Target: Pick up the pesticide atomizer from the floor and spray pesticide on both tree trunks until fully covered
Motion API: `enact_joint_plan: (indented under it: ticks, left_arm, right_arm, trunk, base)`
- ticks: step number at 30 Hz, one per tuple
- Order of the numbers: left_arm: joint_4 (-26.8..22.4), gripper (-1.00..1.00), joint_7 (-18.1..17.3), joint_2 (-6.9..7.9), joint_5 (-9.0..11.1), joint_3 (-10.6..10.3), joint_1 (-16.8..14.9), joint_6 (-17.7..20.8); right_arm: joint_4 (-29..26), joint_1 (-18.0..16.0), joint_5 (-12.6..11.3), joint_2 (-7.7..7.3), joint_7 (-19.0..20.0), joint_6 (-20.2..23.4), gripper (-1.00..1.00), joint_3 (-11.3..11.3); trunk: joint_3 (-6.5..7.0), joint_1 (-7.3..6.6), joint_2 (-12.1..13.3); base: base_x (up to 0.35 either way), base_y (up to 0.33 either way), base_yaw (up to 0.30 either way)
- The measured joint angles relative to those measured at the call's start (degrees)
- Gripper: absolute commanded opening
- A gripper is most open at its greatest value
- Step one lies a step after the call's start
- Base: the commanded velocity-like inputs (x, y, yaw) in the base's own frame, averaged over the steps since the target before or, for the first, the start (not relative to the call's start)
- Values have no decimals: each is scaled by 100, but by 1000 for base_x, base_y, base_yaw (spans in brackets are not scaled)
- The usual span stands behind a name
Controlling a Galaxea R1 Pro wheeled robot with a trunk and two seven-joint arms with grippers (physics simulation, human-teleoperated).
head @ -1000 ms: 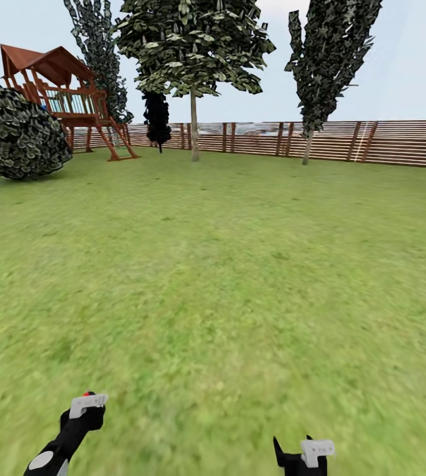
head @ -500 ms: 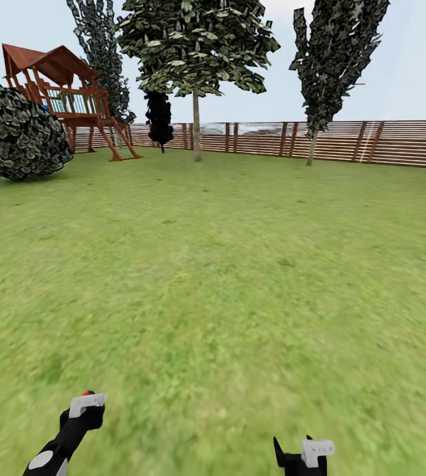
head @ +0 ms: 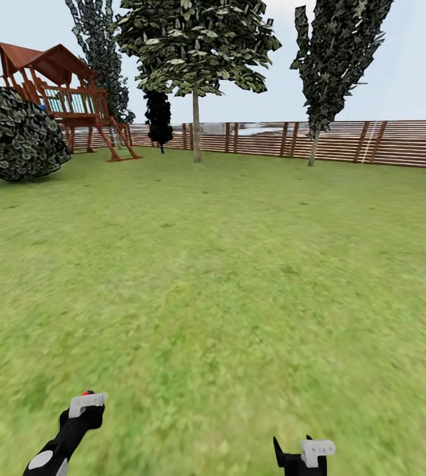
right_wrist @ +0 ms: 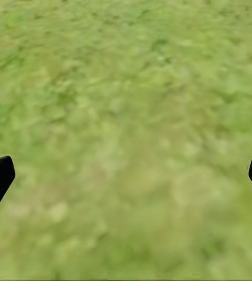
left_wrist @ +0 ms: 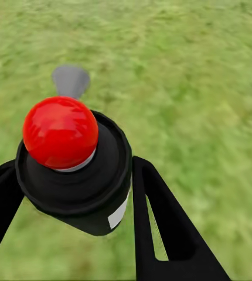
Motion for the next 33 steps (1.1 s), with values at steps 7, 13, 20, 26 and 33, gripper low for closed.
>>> enact_joint_plan:
  ticks: [7,13,20,26,33]
  left_arm:
    - [0,-100,0,0,10,1,0,0]
    - [16,-100,0,0,11,-1,0,0]
    - [17,-100,0,0,11,-1,0,0]
    - [17,-100,0,0,11,-1,0,0]
    - [22,-100,0,0,11,-1,0,0]
  right_arm:
    - [0,0,0,0,0,0,100,0]
    - [0,0,0,8,0,0,100,6]
    - [0,0,0,9,0,0,100,7]
    - [0,0,0,9,0,0,100,7]
    - [0,0,0,9,0,0,100,7]
  trunk:
    - [0,0,0]
    - [0,0,0]
    - [0,0,0]
    - [0,0,0]
    - [0,0,0]
  base:
    - [337,44,0]
    - [333,132,189]
    - [333,127,77]
    - [333,115,1]
    - [333,114,0]
